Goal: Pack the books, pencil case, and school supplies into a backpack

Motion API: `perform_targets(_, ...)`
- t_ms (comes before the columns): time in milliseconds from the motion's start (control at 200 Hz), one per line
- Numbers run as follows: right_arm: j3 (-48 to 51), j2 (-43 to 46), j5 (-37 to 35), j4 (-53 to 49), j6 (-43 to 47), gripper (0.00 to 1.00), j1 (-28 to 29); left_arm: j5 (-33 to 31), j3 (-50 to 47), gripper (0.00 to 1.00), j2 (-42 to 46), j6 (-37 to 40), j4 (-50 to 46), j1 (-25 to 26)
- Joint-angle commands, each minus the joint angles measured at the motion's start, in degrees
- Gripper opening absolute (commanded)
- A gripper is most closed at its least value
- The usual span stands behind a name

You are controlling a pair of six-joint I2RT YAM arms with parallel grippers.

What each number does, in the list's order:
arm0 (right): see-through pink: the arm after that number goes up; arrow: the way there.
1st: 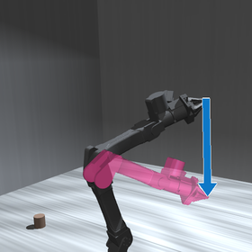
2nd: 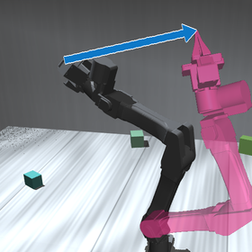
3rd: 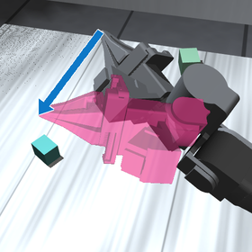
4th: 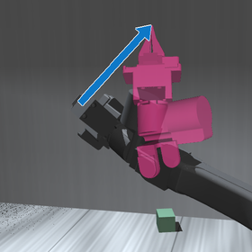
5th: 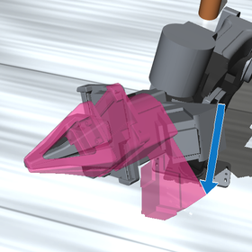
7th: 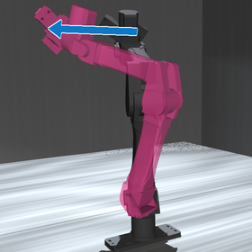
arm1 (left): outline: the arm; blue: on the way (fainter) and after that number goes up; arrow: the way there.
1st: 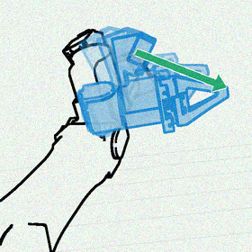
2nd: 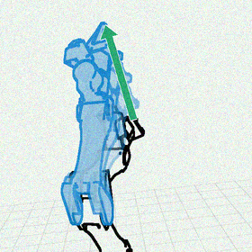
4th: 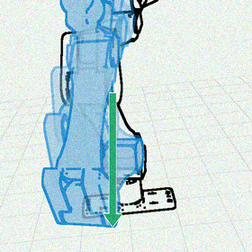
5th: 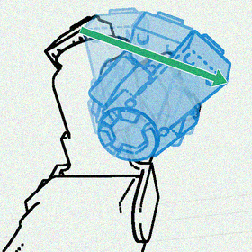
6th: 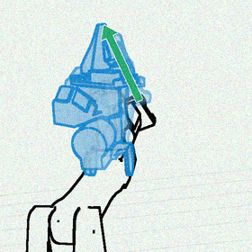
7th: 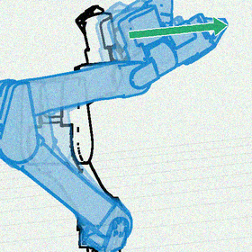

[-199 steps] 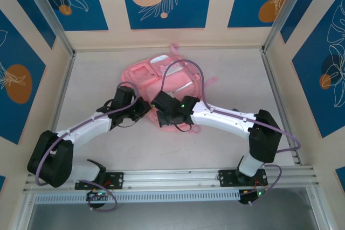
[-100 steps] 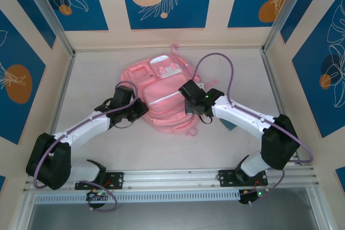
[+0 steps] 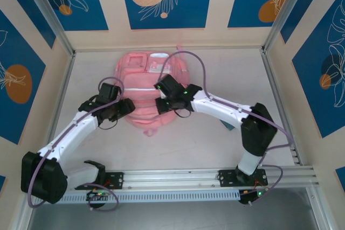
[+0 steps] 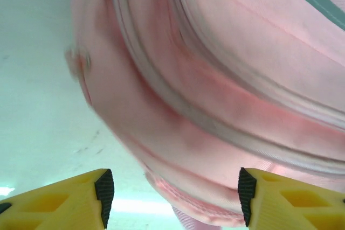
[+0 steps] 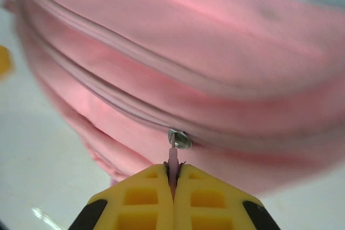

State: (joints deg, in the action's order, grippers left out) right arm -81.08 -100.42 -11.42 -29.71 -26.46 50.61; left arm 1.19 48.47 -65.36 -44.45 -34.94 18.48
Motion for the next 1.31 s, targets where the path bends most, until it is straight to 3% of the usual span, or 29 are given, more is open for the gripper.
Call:
perform_targets(0, -5.15, -4.31, 6.07, 6.31, 0.42, 0.0, 1.7, -0.51, 0.91, 0.66, 3.29, -1.71, -3.07, -1.31)
perform_targets(295, -5.74, -5.82, 9.21, 9.23, -2.2, 0.0, 3.14, 9.86, -3.84, 0.65, 1.25, -11.71, 11.38, -1.69)
perform_targets(745, -1.19, -1.02, 10.28, 8.61, -2.59, 0.0, 5.2, 10.35, -6.34, 0.56, -6.76, -17.2, 22.58, -1.62)
perform_targets(855, -0.28, -0.01, 5.82, 6.45, -2.47, 0.0, 5.35, 9.0, -6.96, 0.37, -7.6, -16.56, 22.48, -1.66)
perform_targets(980, 1.06, 1.6, -4.19, 1.57, -2.55, 0.0, 5.03, 7.62, -7.07, 0.19, -6.74, -14.88, 20.8, -1.66)
perform_targets(1135, 2.31, 2.38, -17.67, -5.56, -2.19, 0.0, 3.81, 6.9, -7.32, 0.09, -5.07, -13.47, 19.16, -1.54)
perform_targets(1300, 6.04, 4.6, -20.74, -5.07, -1.36, 0.0, 0.75, 7.4, -6.89, 0.06, -4.7, -12.44, 18.26, -1.49)
